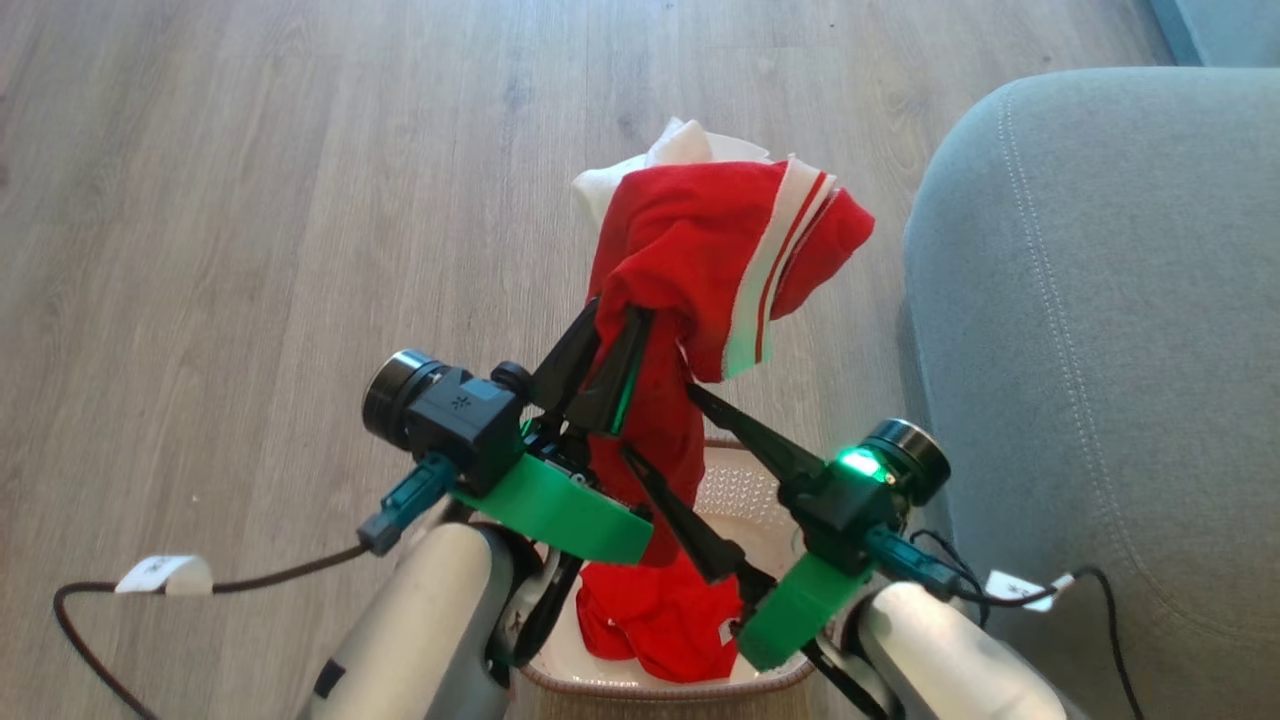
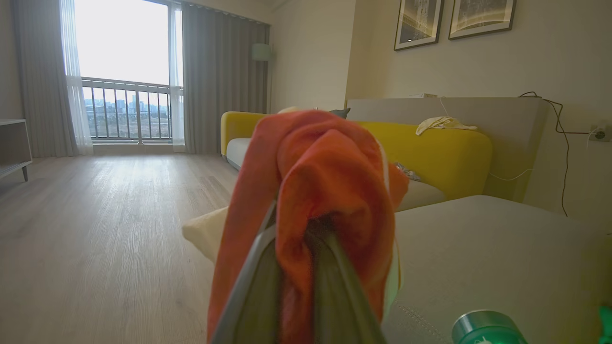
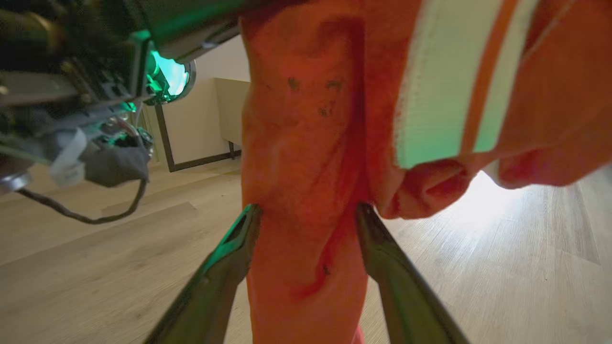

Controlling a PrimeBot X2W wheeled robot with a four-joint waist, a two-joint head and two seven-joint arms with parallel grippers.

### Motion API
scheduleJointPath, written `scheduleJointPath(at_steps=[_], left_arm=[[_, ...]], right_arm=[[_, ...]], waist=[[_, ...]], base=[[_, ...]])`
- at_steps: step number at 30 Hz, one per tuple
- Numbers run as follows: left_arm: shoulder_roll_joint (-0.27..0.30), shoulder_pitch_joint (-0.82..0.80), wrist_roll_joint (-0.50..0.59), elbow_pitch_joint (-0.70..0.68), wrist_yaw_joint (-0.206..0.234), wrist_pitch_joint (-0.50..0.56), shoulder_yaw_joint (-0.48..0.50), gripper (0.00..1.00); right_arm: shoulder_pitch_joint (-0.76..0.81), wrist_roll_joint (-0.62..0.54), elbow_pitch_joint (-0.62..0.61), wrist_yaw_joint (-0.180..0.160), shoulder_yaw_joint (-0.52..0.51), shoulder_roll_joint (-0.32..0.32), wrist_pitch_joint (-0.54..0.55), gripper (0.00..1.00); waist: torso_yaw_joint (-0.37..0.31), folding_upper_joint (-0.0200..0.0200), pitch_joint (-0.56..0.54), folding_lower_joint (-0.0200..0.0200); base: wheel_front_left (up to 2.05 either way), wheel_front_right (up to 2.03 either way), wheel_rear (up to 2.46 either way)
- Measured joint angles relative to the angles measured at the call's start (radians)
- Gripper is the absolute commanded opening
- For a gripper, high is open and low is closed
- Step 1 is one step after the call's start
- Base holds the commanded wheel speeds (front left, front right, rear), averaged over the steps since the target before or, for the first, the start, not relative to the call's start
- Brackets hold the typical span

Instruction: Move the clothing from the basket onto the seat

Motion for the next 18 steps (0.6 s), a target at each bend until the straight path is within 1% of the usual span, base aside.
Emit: scheduleJointPath(at_steps=[4,13,18], left_arm=[[0.000,-0.001,-0.004,0.002,0.005,0.000,-0.015,0.00],[0.001,-0.024,-0.015,0.012,0.010,0.000,-0.081,0.00],[0.002,-0.024,-0.026,0.012,0.014,0.000,-0.119,0.00]], right_arm=[[-0.034,-0.016,0.029,0.000,0.028,0.003,0.000,1.00],[-0.065,-0.056,0.115,0.000,0.013,0.034,0.000,1.00],[-0.097,-0.064,0.139,0.000,0.012,0.041,0.000,1.00]], waist=[[0.009,0.0000,0.002,0.0000],[0.018,0.0000,0.004,-0.0001],[0.024,0.0000,0.002,-0.0001]], base=[[0.00,0.00,0.00],[0.00,0.00,0.00],[0.00,0.00,0.00]])
